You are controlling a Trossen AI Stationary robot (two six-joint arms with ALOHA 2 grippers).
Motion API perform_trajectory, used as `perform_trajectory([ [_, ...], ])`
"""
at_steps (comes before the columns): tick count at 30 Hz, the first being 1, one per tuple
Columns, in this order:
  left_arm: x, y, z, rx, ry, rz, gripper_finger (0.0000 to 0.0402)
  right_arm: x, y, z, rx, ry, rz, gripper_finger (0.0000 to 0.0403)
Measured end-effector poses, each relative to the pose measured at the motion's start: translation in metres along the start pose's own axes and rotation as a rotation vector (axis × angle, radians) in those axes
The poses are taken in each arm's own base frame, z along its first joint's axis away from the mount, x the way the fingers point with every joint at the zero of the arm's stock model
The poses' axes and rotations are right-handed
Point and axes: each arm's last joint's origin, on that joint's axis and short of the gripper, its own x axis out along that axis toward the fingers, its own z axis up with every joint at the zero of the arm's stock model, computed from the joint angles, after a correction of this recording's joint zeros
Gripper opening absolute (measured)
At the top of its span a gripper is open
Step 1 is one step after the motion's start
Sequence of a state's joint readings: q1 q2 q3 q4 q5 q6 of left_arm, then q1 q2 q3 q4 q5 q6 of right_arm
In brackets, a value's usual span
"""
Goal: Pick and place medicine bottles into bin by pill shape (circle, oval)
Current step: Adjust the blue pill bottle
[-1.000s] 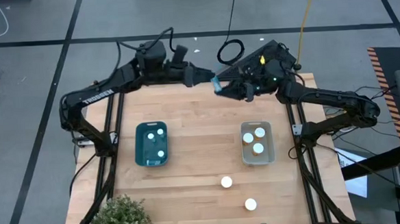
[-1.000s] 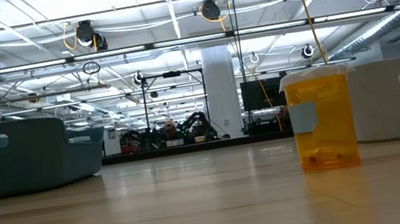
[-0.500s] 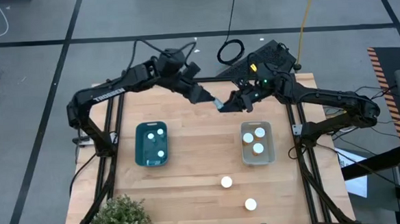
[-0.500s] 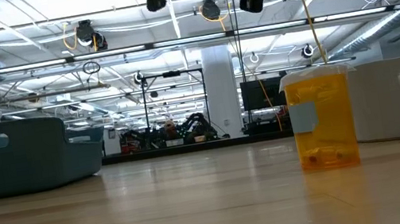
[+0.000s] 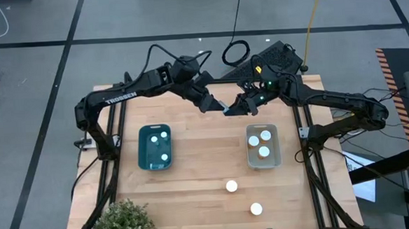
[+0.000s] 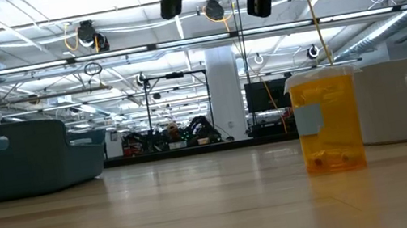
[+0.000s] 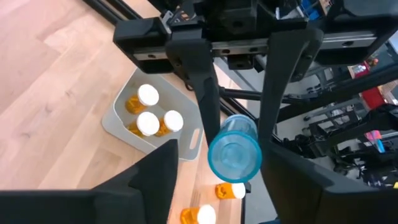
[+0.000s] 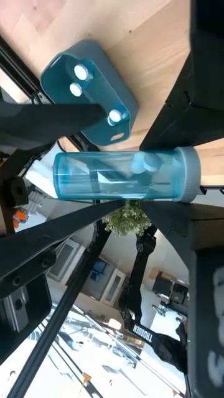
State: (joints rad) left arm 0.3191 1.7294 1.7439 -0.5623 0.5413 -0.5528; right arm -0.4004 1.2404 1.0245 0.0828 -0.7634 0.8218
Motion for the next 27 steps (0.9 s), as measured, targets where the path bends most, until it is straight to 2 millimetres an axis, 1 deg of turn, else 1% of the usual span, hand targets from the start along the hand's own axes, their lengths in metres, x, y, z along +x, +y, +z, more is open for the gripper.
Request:
perform_trajectory([
  [5, 0.0, -0.0009, 0.0017, 0.012, -0.017, -0.007, 0.0194, -0.0001, 0.0001, 0.0002, -0.002, -0.002, 0.001, 0.0116],
  [10, 0.001, -0.0034, 0.0025, 0.025, -0.033, -0.013, 0.0189, -0.0001, 0.0003, 0.0004, -0.008, -0.003, 0.003, 0.0116],
  [13, 0.001, -0.0031, 0.0023, 0.024, -0.035, -0.005, 0.0204, 0.0, 0.0003, 0.0002, -0.008, -0.001, 0.003, 0.0116],
  [18, 0.0011, -0.0022, 0.0029, 0.016, -0.053, 0.022, 0.0252, 0.0, 0.0003, 0.0002, -0.011, -0.001, 0.003, 0.0116],
  [21, 0.001, -0.0021, 0.0031, 0.017, -0.056, 0.026, 0.0273, 0.0, 0.0003, 0.0002, -0.018, -0.001, 0.003, 0.0116],
  [27, 0.0006, -0.0014, 0.0035, 0.023, -0.057, 0.027, 0.028, 0.0, 0.0006, -0.0004, -0.024, 0.017, 0.018, 0.0116],
])
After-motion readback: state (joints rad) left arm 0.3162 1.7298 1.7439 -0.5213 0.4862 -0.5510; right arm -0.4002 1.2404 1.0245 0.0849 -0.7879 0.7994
